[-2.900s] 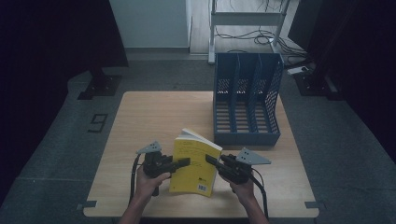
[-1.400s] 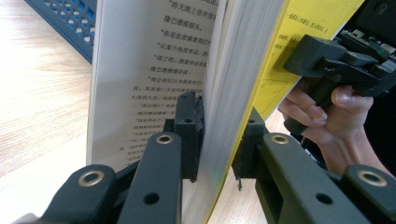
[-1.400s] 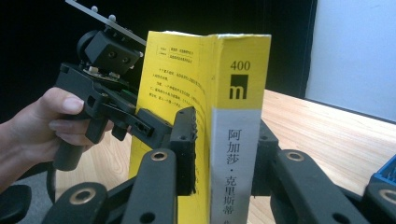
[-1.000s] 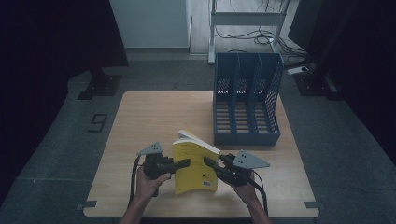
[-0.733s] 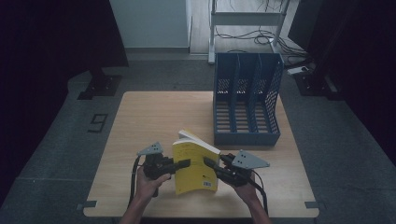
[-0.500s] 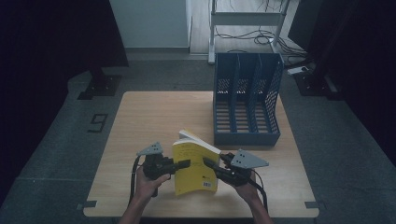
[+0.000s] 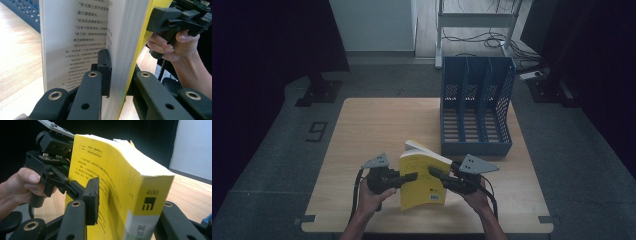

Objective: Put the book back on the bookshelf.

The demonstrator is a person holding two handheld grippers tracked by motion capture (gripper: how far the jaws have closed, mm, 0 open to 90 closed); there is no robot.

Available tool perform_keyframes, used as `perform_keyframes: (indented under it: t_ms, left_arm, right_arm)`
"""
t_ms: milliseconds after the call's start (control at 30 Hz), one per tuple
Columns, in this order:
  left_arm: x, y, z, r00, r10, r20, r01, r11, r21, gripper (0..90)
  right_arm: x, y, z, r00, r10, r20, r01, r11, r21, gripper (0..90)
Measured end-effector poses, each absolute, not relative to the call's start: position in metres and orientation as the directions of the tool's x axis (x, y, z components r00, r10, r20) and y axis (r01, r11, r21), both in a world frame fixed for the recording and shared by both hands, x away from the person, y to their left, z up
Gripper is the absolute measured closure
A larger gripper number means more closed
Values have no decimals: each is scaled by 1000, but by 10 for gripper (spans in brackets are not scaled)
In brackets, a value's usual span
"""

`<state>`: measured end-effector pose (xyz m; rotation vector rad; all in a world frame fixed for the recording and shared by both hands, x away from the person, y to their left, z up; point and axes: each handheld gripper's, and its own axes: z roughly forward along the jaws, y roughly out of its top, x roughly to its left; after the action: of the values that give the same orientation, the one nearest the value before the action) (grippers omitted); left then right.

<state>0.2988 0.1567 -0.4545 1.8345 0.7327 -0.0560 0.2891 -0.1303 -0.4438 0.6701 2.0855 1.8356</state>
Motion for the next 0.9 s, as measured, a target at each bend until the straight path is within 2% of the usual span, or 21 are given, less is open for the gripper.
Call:
perform_keyframes:
  t_ms: [167, 200, 400, 633, 900]
  left_arm:
    - [299, 157, -455, 807, 456, -376, 506, -204, 838, 804]
    - [299, 156, -455, 807, 456, -376, 506, -205, 837, 801]
    - [299, 156, -456, 806, 452, -382, 511, -206, 835, 786]
    - [300, 156, -457, 805, 445, -392, 514, -194, 835, 759]
    - [300, 156, -459, 799, 462, -386, 504, -161, 849, 665]
  right_arm:
    - [291, -128, -443, -852, 514, 95, 166, 95, 982, 618]
    - [290, -129, -442, -847, 524, 88, 168, 108, 980, 668]
    - [286, -131, -440, -845, 530, 63, 163, 142, 976, 726]
    - [285, -133, -440, -851, 522, 66, 166, 147, 975, 742]
    - [283, -136, -440, -848, 526, 57, 158, 149, 976, 743]
